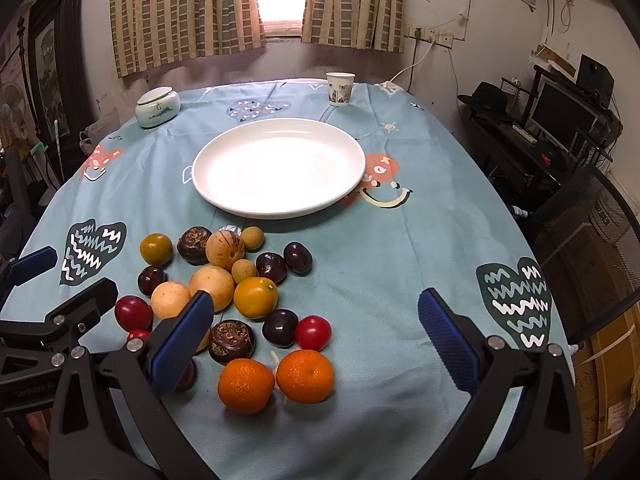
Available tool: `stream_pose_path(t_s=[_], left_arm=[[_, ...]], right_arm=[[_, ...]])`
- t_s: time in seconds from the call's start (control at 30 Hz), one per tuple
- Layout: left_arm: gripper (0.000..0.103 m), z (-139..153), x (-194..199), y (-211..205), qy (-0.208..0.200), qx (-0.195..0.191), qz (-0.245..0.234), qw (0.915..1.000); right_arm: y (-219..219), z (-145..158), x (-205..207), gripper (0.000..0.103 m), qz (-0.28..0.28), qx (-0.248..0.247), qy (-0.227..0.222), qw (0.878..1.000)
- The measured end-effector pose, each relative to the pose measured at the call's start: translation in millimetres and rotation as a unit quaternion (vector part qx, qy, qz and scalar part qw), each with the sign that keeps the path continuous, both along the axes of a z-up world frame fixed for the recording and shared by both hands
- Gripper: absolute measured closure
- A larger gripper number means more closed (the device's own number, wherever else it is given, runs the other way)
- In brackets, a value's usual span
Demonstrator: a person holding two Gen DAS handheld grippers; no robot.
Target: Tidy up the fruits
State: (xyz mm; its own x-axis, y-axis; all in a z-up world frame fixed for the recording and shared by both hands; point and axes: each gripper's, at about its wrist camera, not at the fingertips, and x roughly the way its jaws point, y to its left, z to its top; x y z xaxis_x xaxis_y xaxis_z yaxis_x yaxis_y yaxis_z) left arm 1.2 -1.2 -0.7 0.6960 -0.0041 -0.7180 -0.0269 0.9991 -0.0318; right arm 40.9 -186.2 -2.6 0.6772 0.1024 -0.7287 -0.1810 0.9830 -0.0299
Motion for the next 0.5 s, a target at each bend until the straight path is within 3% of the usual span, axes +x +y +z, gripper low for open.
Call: stream_pose_path(t_s=[0.5], left_arm=[[0.002, -5.8, 1.0, -7.6, 0.001, 0.0, 0.0, 1.0]], right_arm=[[-0.3, 0.1, 0.2, 0.001, 0.0, 0.0, 0.001, 1.0]])
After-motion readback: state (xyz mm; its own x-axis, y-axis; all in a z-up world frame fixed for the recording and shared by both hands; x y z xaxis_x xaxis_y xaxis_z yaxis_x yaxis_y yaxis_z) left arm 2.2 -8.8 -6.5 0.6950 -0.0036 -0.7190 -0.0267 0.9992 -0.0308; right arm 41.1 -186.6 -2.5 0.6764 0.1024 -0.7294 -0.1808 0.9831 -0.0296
